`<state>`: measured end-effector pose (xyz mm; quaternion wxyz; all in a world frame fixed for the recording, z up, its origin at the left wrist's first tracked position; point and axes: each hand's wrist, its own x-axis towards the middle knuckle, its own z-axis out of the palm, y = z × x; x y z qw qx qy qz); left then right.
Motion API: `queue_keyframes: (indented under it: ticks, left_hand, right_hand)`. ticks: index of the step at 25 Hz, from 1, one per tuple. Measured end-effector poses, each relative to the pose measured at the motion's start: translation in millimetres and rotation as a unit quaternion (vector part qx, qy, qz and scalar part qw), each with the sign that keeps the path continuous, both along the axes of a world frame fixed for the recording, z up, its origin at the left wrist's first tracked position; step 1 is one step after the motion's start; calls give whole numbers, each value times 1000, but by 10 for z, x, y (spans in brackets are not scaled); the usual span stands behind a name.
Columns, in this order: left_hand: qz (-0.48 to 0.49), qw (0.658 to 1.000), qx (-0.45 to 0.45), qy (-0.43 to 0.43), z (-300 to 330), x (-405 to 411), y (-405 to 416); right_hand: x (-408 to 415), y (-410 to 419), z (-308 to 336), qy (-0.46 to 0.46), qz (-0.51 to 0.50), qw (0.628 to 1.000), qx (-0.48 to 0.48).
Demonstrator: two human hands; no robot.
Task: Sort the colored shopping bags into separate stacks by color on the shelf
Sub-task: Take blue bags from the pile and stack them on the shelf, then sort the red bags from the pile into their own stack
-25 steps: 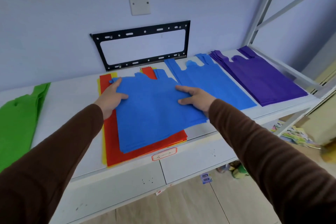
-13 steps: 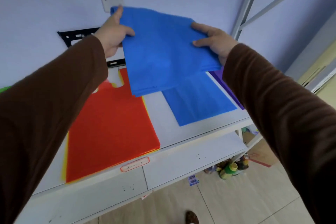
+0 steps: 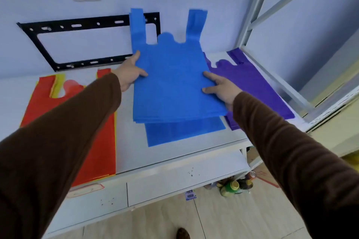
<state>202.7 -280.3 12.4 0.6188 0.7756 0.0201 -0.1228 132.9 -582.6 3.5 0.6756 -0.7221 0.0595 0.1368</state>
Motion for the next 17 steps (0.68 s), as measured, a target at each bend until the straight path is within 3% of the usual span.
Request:
queue_keyframes:
  ticks: [4,7,13,15,17]
  left_hand:
    - [31,995,81,49,-667,-144,-105]
    - [40,994,98,38,-733,-106,-116]
    - [3,976,218,11,-733,-7,-123]
    - [-10,964,265,-10,-708,-29,-81]
    - [-16,946,321,-34,-613,-122,8]
  right_hand:
    - [-1,-30,-520,49,10,990,-129]
    - [30,-38,-565,30,15,978,-205]
    - [68,-42,-599,-11,28,953,-301]
    - [47,-7,-556,-22,44,924,-380]
    - [5,59,-469,-70,58,857,-507]
